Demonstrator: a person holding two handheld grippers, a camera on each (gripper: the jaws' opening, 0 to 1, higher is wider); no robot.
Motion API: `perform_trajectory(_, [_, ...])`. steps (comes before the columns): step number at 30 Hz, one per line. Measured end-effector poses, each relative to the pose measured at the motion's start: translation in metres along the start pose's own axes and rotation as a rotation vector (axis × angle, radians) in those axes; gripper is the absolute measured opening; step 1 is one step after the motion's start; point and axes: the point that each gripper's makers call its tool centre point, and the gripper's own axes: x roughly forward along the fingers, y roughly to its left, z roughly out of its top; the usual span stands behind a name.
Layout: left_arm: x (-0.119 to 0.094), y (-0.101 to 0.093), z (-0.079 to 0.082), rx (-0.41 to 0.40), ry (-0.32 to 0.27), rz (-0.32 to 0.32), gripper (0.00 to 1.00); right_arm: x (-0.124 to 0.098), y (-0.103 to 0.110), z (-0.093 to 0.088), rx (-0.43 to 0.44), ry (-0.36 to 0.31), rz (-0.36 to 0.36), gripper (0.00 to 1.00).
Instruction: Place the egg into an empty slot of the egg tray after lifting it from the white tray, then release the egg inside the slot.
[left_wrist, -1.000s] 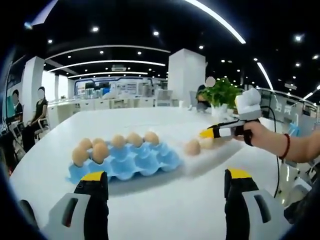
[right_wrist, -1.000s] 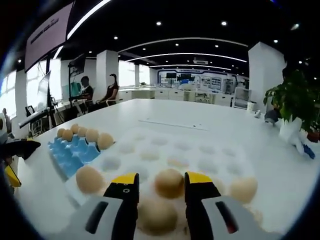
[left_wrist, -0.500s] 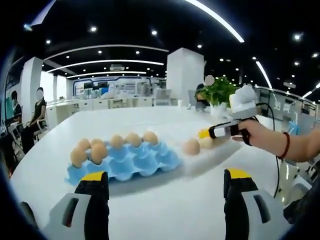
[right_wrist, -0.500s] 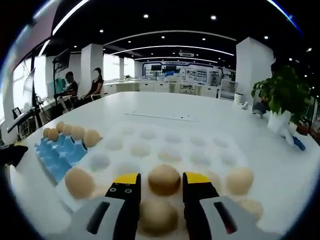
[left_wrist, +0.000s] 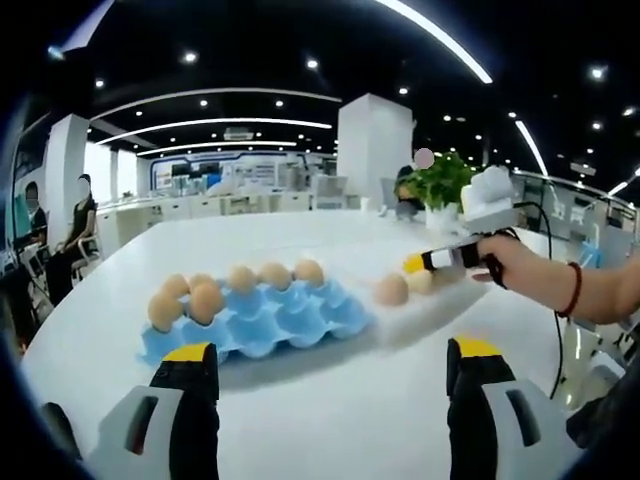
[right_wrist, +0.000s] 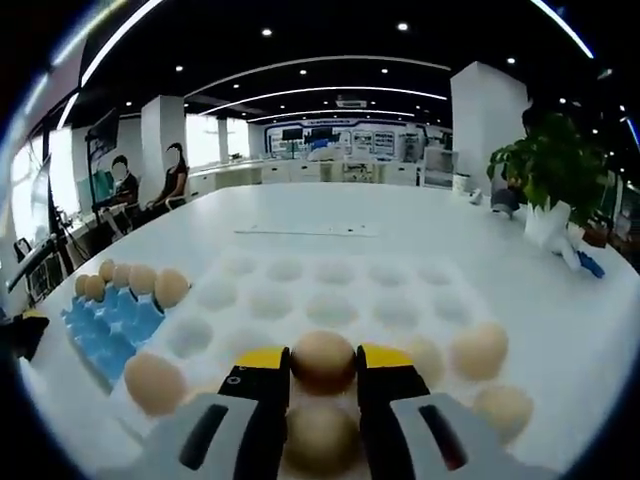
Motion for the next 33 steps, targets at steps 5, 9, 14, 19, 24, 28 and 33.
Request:
perform_trajectory(5, [0.0,0.0,0.001,-0.002,-0.004,-0.002,0.96,0.001,-0.001,-0.001,0.001,0.007,-0.002,0.27])
perform_trajectory(9, [0.002,-0.003,0.0,0.009,0.002,-0.009,0.96,0.0,-0.001,-0.001,-0.013,0.032,-0.004,0.28])
perform_trajectory(14, [0.003,-0.006,0.001,0.011,0.004,-0.019,0.96,0.002,0.0,-0.002,-0.041,0.044,0.006,0.28])
perform_trajectory(19, [0.003,-0.004,0.0,0.017,0.012,-0.012,0.95,0.002,0.0,0.0,-0.035,0.028,0.016,0.27])
perform_trajectory(24, [0.003,0.003,0.001,0.016,0.01,-0.006,0.95,0.003,-0.001,0.002,-0.026,0.025,0.024,0.27])
perform_trajectory(28, [0.003,0.003,0.0,0.021,0.015,0.0,0.95,0.0,-0.001,0.007,-0.025,0.003,0.034,0.27])
perform_trajectory(33, [0.003,-0.001,0.001,0.024,0.014,-0.007,0.95,-0.005,0.0,0.01,-0.045,-0.012,0.036,0.27])
